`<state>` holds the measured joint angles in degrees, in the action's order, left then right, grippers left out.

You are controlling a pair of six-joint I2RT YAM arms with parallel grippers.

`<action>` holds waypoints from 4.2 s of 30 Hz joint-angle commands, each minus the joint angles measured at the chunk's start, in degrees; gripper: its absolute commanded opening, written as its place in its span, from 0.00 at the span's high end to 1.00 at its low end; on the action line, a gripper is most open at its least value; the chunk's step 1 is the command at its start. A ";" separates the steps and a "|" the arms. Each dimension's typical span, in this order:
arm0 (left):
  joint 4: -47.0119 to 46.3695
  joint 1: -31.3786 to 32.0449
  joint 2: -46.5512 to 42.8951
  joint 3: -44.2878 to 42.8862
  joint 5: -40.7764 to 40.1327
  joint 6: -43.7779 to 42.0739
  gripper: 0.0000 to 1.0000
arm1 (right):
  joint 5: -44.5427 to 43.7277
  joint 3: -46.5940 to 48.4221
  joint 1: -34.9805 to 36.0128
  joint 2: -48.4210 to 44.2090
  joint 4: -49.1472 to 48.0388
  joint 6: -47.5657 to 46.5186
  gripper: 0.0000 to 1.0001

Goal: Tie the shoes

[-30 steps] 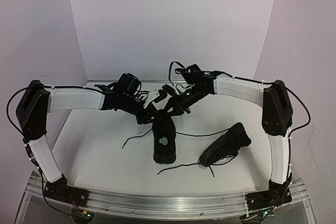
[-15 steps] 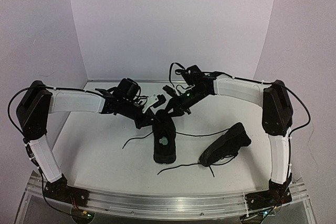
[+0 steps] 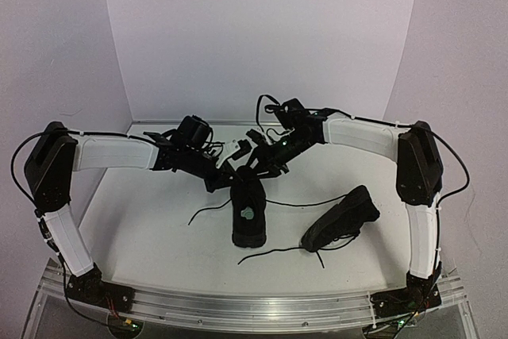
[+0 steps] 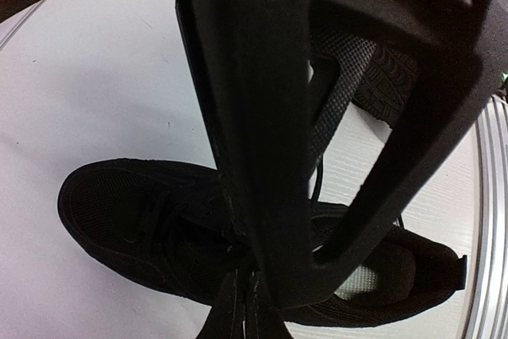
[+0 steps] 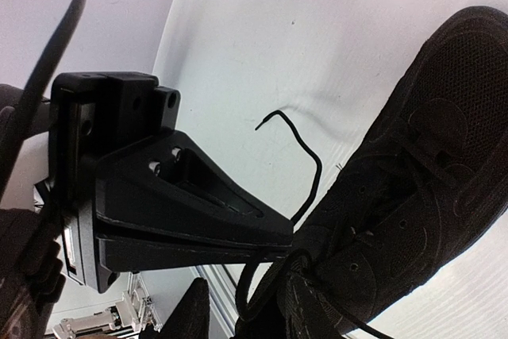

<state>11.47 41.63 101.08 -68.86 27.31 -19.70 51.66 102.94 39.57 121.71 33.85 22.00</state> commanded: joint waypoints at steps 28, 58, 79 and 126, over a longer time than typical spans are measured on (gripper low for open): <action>2.16 0.13 -2.34 -6.60 0.90 -2.74 1.00 | -1.25 2.69 0.11 -3.34 -0.71 0.37 0.81; -4.82 0.30 -5.61 0.99 -0.76 2.97 0.28 | -3.57 2.13 -0.54 -5.31 -0.80 0.85 1.00; -8.22 1.18 -0.55 -1.63 0.88 6.14 0.60 | -5.16 1.68 -0.72 -5.78 -0.80 1.93 1.00; -6.63 5.96 0.79 -4.78 -12.38 3.16 0.76 | -7.79 0.20 -1.16 -7.18 -0.70 3.92 1.00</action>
<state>6.05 47.30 101.45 -70.54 17.83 -16.10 45.24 103.35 38.51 117.91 33.99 25.47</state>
